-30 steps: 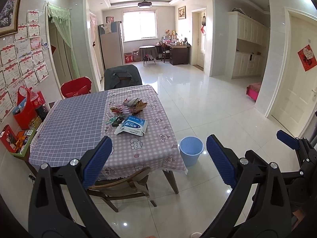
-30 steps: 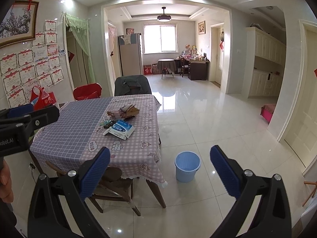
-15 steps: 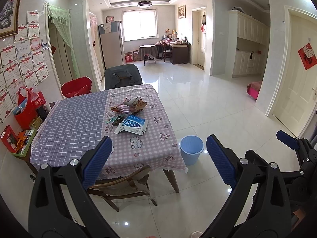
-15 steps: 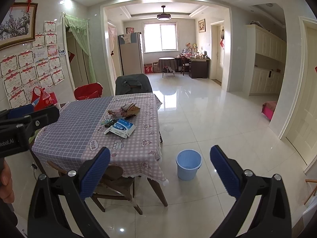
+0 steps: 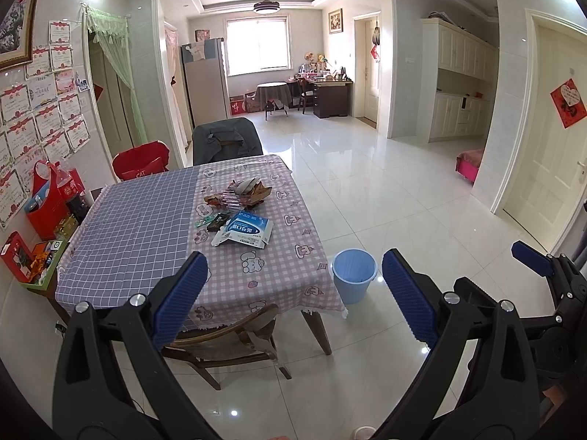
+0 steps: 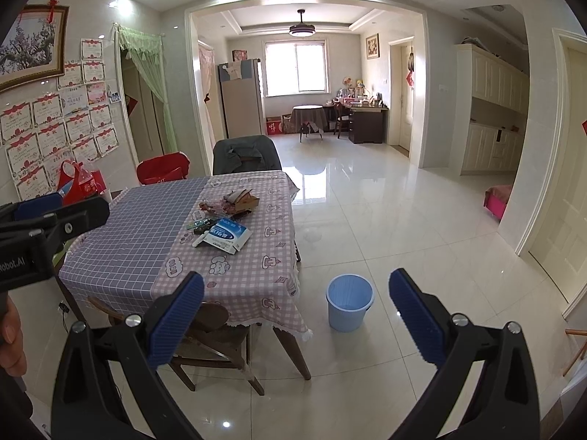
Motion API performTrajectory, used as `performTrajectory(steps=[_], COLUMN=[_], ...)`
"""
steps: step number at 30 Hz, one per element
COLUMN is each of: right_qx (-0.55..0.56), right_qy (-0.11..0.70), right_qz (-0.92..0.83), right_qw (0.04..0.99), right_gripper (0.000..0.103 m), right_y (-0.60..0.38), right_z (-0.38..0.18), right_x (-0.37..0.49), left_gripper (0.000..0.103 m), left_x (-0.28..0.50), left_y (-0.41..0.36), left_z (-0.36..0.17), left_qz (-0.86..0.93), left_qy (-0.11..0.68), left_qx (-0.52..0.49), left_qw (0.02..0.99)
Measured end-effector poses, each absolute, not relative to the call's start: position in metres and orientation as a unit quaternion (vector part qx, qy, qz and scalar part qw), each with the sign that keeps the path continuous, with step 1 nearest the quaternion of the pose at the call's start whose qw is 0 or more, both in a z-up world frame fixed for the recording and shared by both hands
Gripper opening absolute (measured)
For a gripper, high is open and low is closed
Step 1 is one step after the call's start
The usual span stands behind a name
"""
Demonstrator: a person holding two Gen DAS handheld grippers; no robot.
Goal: Collect trash
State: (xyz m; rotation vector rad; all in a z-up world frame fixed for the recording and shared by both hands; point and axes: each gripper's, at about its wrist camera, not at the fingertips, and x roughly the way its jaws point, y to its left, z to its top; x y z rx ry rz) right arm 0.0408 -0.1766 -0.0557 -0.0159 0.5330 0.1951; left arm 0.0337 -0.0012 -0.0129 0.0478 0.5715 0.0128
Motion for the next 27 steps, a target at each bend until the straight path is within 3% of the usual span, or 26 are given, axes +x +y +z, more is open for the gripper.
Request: performTrajectory(steps=[27], right_qx=[0.000], right_qy=[0.277], right_qz=[0.080], right_qw=[0.957], right_gripper=[0.099], right_y=[-0.158], right_z=[-0.062], right_x=[0.030], left_gripper=[0.094], left_x=[0.026], left_y=[0.011], left_z=[-0.015], left_qz=[-0.008], left_qy=[0.294], left_qx=[0.024], left_qw=[0.956])
